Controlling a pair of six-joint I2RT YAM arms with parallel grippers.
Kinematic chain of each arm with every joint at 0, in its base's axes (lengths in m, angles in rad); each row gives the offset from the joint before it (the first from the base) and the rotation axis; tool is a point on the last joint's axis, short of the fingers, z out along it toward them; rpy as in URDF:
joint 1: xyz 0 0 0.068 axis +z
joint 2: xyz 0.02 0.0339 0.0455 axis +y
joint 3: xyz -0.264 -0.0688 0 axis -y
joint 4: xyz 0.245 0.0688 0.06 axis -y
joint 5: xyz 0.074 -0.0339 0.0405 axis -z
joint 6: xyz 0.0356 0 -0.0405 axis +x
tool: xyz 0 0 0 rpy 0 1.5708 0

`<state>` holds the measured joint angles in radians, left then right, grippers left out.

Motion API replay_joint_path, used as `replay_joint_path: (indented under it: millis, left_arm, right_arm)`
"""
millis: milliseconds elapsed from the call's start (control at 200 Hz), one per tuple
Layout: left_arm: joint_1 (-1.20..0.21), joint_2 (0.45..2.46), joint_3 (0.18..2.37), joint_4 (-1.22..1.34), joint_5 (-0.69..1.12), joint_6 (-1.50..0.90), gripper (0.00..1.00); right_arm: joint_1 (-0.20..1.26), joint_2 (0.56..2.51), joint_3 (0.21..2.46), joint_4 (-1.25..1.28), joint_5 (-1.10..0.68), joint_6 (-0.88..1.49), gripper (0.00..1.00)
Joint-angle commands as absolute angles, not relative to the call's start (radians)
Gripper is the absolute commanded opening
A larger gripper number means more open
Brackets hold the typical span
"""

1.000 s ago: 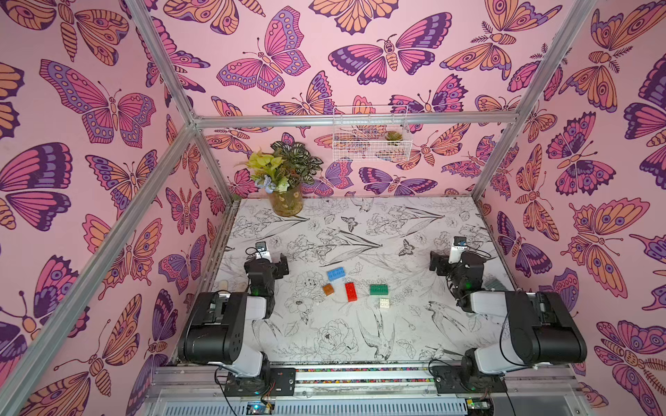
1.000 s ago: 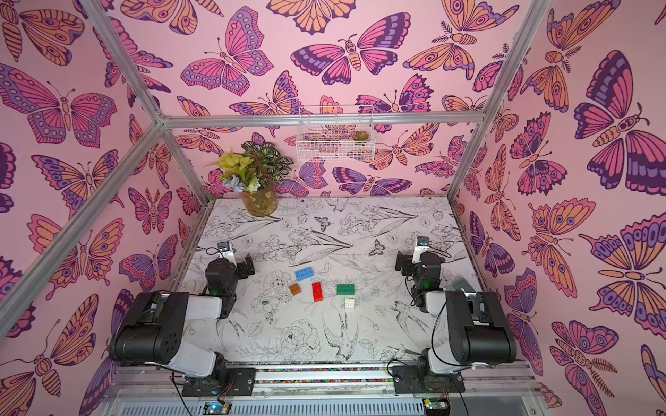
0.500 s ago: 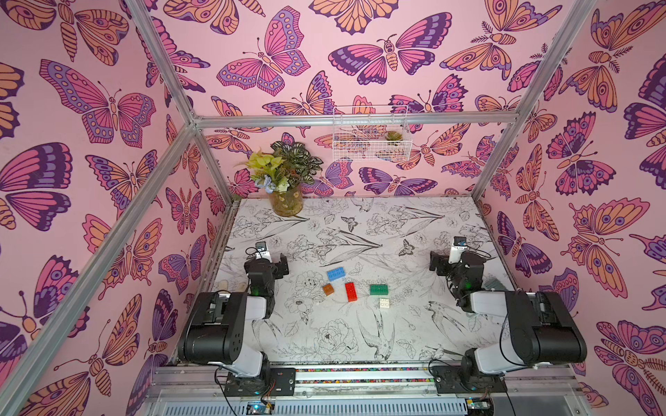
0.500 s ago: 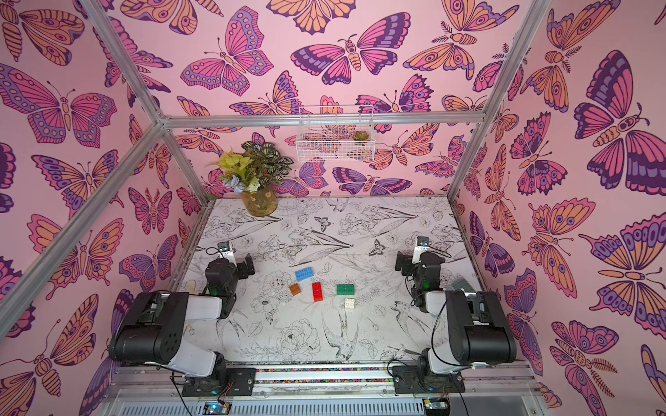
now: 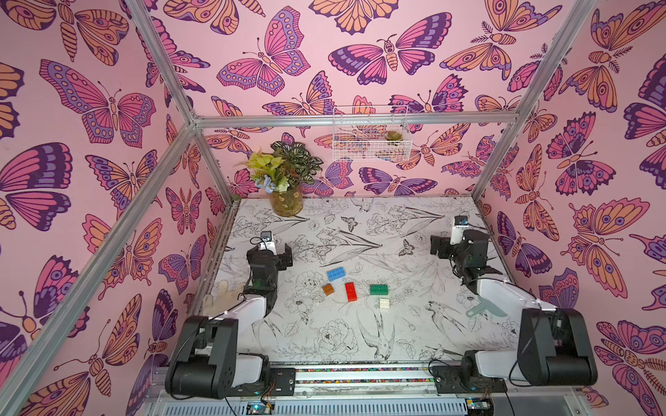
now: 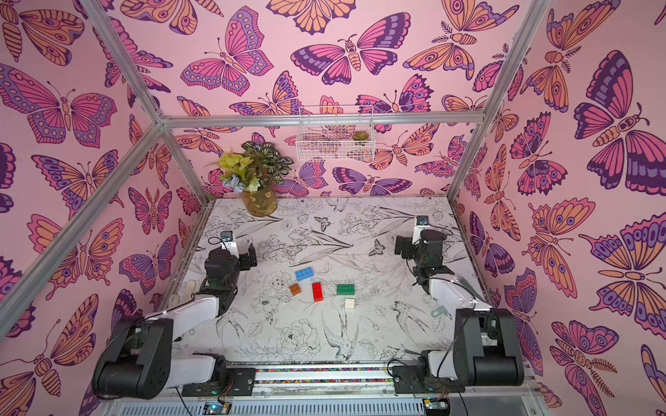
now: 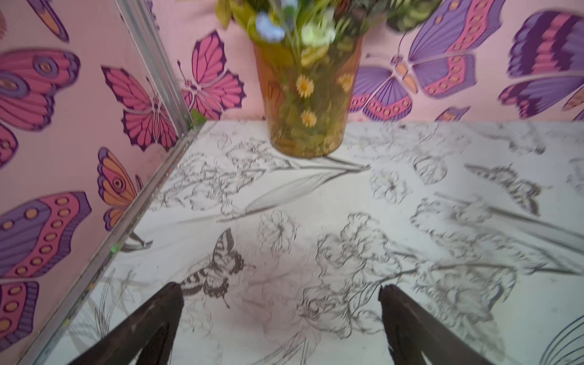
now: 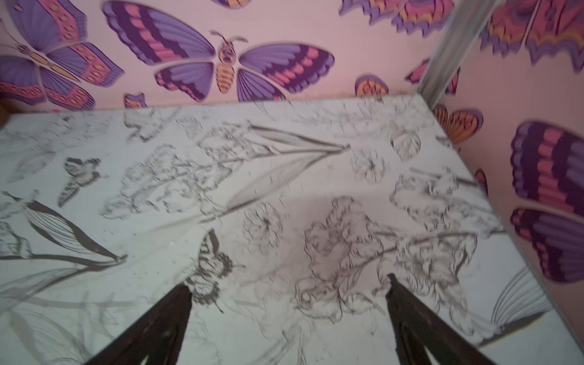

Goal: Assemble the number 5 with lego
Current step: Pick up the lego brick from the center of the board.

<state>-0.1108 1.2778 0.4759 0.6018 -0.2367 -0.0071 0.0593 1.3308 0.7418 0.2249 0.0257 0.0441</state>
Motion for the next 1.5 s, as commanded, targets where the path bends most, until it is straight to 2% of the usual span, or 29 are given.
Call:
replay_joint_path:
  millis: [0, 120, 361, 586, 741, 1006, 1362, 1497]
  left_arm:
    - [-0.131, 1.184, 0.553, 0.315, -0.253, -0.048, 1.00]
    - [-0.161, 1.134, 0.642, 0.081, -0.213, -0.096, 1.00]
    - [-0.203, 1.109, 0.740, -0.226, -0.076, -0.256, 1.00]
    - [-0.298, 1.095, 0.751, -0.306, 0.063, -0.373, 1.00]
    - [-0.399, 1.103, 0.755, -0.336, 0.148, -0.433, 1.00]
    - [-0.552, 1.112, 0.746, -0.362, 0.099, -0.484, 1.00]
    - [-0.631, 1.164, 0.765, -0.362, 0.059, -0.512, 1.00]
    - [-0.645, 1.171, 0.767, -0.362, 0.053, -0.524, 1.00]
  right_arm:
    - [0.205, 1.294, 0.836, -0.167, 0.118, -0.006, 0.99]
    - [0.378, 1.297, 0.957, -0.390, 0.202, 0.066, 0.99]
    - [0.692, 1.367, 1.088, -0.731, 0.255, 0.444, 0.99]
    - [0.802, 1.410, 0.979, -0.702, 0.108, 0.748, 0.89]
    - [0.810, 1.442, 0.925, -0.631, 0.052, 0.811, 0.83]
    - [0.805, 1.544, 0.925, -0.595, 0.011, 0.821, 0.71]
    - [0.799, 1.621, 0.945, -0.592, 0.070, 0.821, 0.57]
    - [0.793, 1.630, 0.951, -0.593, 0.078, 0.813, 0.55]
